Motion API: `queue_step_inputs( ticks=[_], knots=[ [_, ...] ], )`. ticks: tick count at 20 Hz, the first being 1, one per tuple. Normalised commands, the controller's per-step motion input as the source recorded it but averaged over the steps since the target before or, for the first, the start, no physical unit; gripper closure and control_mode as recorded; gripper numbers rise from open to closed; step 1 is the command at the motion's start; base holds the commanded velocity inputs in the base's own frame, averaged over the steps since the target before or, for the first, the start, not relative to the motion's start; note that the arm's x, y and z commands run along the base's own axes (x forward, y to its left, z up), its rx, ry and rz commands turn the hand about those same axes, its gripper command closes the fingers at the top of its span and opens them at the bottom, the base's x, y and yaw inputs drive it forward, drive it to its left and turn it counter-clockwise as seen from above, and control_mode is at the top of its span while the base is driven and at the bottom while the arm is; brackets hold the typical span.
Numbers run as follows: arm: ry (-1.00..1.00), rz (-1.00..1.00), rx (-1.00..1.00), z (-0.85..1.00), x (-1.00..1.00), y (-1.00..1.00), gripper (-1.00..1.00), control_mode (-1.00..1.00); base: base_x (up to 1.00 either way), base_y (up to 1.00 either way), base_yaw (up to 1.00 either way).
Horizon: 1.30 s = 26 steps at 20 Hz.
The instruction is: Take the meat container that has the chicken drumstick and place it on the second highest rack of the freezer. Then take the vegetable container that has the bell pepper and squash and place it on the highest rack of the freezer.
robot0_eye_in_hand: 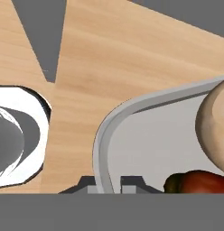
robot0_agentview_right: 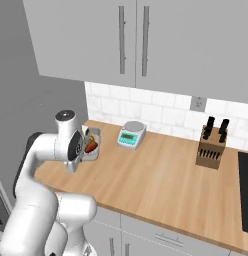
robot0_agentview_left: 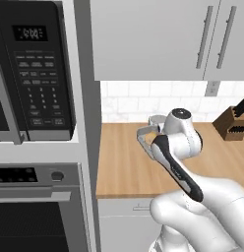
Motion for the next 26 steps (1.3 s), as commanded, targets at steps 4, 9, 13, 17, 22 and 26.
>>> queue_step_inputs(
  ticks=[4, 9, 13, 17, 22, 26],
  knots=[
    [0.00, 0.05, -0.04, 0.35, -0.19, 0.04, 1.00, -1.00, 0.00, 0.00, 0.00],
    [-0.02, -0.15, -0.02, 0.21, -0.34, 0.05, 1.00, -1.00, 0.00, 0.00, 0.00],
    [-0.09, -0.07, 0.07, 0.04, -0.38, -0.06, 1.00, -1.00, 0.00, 0.00, 0.00],
    [-0.13, 0.00, 0.02, 0.03, -0.65, 0.00, 1.00, -1.00, 0.00, 0.00, 0.00],
    [-0.03, 0.00, 0.00, 0.00, -0.16, 0.00, 1.00, -1.00, 0.00, 0.00, 0.00],
    [0.00, 0.00, 0.00, 0.00, 0.00, 0.00, 1.00, -1.00, 0.00, 0.00, 0.00]
  ],
)
